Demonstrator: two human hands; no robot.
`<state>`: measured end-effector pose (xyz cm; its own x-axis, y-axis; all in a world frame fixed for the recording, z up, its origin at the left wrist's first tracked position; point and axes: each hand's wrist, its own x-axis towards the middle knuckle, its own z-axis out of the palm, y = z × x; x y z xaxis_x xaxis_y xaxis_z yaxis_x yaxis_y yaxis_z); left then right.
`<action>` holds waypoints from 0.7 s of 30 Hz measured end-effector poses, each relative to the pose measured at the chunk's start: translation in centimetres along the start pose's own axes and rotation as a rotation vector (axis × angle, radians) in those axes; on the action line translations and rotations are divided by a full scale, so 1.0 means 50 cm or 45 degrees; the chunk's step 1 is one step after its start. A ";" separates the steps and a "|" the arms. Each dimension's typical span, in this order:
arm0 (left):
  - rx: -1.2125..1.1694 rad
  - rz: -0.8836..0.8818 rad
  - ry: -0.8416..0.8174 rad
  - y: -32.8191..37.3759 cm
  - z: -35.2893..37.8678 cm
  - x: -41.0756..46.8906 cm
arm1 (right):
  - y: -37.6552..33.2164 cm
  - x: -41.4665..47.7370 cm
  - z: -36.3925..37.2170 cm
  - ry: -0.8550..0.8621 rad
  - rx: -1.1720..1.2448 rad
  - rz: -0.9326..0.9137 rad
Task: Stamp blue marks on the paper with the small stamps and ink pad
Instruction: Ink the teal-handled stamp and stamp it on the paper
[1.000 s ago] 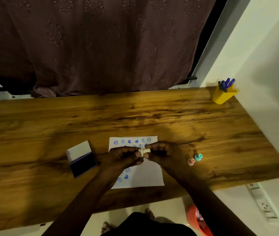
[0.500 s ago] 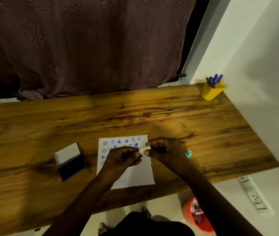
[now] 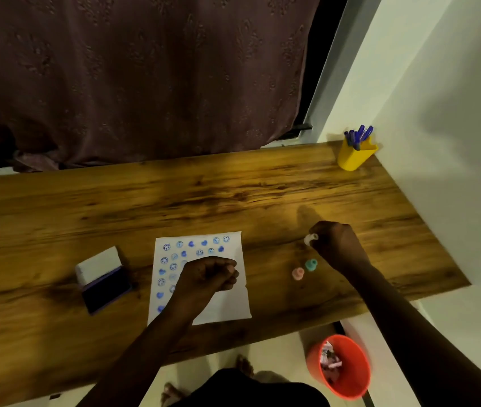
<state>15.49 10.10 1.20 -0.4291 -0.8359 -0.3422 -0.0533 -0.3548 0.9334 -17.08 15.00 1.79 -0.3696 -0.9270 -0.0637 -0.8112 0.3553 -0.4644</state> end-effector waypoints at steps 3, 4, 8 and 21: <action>0.005 -0.009 0.002 0.002 0.014 0.000 | 0.019 0.009 0.013 -0.038 -0.038 0.014; 0.005 -0.008 0.001 0.003 0.018 0.000 | 0.024 0.012 0.017 -0.030 -0.042 0.024; 0.014 -0.010 0.009 0.005 0.030 0.004 | 0.032 0.027 0.024 0.029 -0.028 0.061; -0.029 -0.003 -0.010 -0.001 0.048 0.022 | 0.028 0.023 -0.003 0.127 -0.042 0.033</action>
<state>12.85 10.20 1.05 -0.4358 -0.8319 -0.3434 -0.0339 -0.3661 0.9299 -18.73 14.46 1.21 -0.4330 -0.9013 0.0139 -0.8146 0.3847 -0.4341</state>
